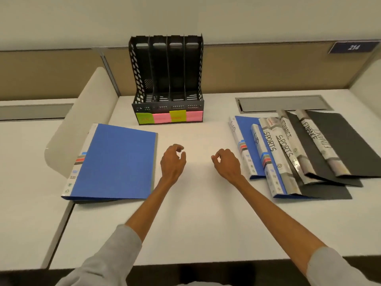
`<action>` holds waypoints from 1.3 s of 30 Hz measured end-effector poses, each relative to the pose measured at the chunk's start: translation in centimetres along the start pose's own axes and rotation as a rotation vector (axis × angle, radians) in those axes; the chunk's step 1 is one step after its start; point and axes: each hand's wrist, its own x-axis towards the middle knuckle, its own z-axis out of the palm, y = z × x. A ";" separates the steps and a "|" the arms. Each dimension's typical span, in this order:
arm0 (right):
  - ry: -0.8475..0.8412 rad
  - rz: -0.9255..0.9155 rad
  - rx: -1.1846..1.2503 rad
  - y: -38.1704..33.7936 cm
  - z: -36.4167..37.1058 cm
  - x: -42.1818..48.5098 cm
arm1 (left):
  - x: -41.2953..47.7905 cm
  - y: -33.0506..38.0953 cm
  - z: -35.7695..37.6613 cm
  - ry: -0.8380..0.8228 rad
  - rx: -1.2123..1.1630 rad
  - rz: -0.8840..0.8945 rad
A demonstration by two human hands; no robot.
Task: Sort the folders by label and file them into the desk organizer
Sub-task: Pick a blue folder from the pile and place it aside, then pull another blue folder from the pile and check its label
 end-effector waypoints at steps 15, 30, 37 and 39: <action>0.052 0.035 -0.356 13.7 -9.1 -0.9 | -2.2 12.7 17.4 -0.627 -0.018 -0.106; 0.092 0.111 -0.436 20.2 -11.7 -0.3 | -3.3 18.9 24.2 -0.444 0.141 -0.285; 0.077 0.149 -0.442 20.7 -12.0 0.6 | -1.9 21.7 24.4 -0.311 -0.293 -0.609; 0.075 0.152 -0.439 20.8 -12.0 0.9 | -0.8 22.1 24.1 -0.304 -0.414 -0.720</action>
